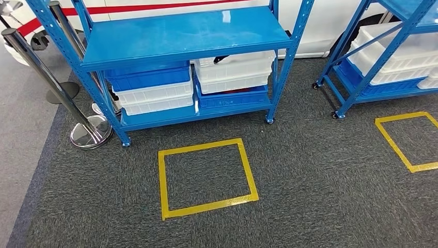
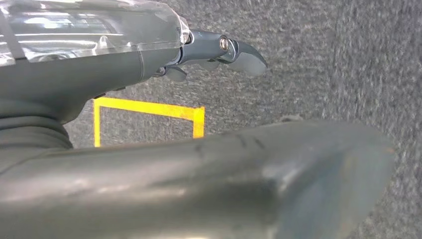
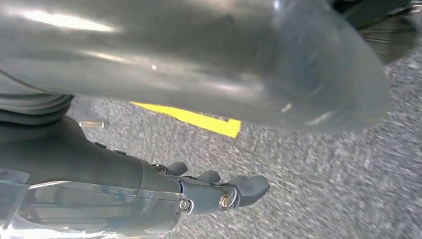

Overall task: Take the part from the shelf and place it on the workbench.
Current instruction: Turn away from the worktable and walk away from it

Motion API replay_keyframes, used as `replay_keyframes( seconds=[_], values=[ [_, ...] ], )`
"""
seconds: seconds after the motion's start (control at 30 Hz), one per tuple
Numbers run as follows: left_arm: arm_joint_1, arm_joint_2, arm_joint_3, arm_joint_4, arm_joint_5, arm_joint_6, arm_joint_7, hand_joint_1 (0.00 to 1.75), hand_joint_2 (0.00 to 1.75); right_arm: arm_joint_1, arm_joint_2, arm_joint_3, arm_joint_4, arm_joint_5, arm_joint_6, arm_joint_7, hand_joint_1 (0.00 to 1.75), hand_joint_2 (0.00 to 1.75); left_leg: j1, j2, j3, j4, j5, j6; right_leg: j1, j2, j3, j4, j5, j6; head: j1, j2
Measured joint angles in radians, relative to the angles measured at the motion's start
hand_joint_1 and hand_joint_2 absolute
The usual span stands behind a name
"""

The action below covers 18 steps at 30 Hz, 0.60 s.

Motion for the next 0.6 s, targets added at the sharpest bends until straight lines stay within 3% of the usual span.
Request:
replay_keyframes(
  seconds=[0.07,0.1,0.13,0.23,0.3,0.33,0.4,0.43,0.47,0.5,0.6],
  values=[
    [-0.015,-0.002,0.0,-0.002,0.012,0.014,0.009,0.0,0.0,0.005,-0.004,0.001,0.001,0.016,0.007,-0.006,0.0,0.0,0.0,-0.002,0.028,0.002,-0.028,-0.009,0.001,-0.002,0.007,-0.112,0.119,-0.004,0.0,0.0],
    [-0.02,-0.002,0.002,-0.003,0.022,0.017,-0.008,0.0,0.0,0.005,-0.005,0.004,0.001,0.029,0.011,-0.01,0.0,0.0,-0.002,-0.002,0.037,0.001,-0.042,-0.015,0.004,-0.002,0.011,-0.145,0.161,-0.012,0.0,0.0],
    [-0.023,-0.001,0.005,-0.003,0.033,0.019,-0.03,0.0,0.0,0.005,-0.005,0.007,0.001,0.042,0.013,-0.014,0.0,0.0,-0.003,-0.002,0.049,0.001,-0.051,-0.022,0.005,-0.001,0.013,-0.162,0.185,-0.021,-0.001,0.0],
    [-0.029,0.003,0.011,-0.006,0.046,0.02,-0.067,0.0,0.0,0.003,-0.004,0.018,0.002,0.059,0.014,-0.019,0.0,0.0,-0.004,0.001,0.055,0.039,-0.041,-0.038,0.004,0.003,0.042,-0.173,0.171,-0.047,-0.001,0.0],
    [-0.031,0.004,0.014,-0.007,0.047,0.02,-0.073,0.0,0.0,0.004,-0.002,0.021,0.002,0.062,0.014,-0.02,0.0,0.0,-0.002,0.005,-0.004,0.147,-0.031,-0.046,0.001,0.003,0.072,-0.182,0.155,-0.057,-0.001,0.0],
    [-0.032,0.004,0.016,-0.008,0.048,0.02,-0.074,0.0,0.0,0.005,-0.002,0.022,0.002,0.063,0.014,-0.02,0.0,0.0,-0.001,0.007,-0.049,0.213,-0.046,-0.051,0.001,0.003,0.086,-0.185,0.144,-0.06,-0.001,0.0],
    [-0.03,0.004,0.019,-0.008,0.048,0.02,-0.079,0.0,0.0,0.005,-0.002,0.023,0.002,0.063,0.014,-0.021,0.0,0.0,0.0,0.009,-0.137,0.303,-0.118,-0.057,0.002,0.004,0.112,-0.187,0.121,-0.062,-0.002,0.0],
    [-0.029,0.004,0.021,-0.008,0.048,0.019,-0.082,0.0,0.0,0.005,-0.002,0.023,0.002,0.063,0.014,-0.021,0.0,0.0,0.0,0.009,-0.167,0.312,-0.152,-0.056,0.002,0.005,0.128,-0.187,0.107,-0.062,-0.002,0.0],
    [-0.027,0.004,0.022,-0.008,0.048,0.017,-0.086,0.0,0.0,0.006,-0.003,0.023,0.002,0.062,0.014,-0.021,0.0,0.0,0.0,0.009,-0.184,0.295,-0.164,-0.053,0.003,0.006,0.145,-0.188,0.094,-0.061,-0.002,0.0],
    [-0.025,0.004,0.023,-0.008,0.048,0.014,-0.09,0.0,0.0,0.007,-0.002,0.023,0.002,0.062,0.014,-0.021,0.0,0.0,-0.002,0.009,-0.192,0.255,-0.145,-0.047,0.005,0.006,0.164,-0.188,0.079,-0.061,-0.002,0.0],
    [-0.014,0.007,0.025,-0.008,0.049,0.005,-0.106,0.0,0.0,0.01,0.001,0.023,0.004,0.062,0.014,-0.021,0.0,0.0,-0.015,0.011,-0.196,0.101,0.05,-0.019,0.009,0.009,0.209,-0.19,0.036,-0.054,-0.001,0.0]
  ],
)
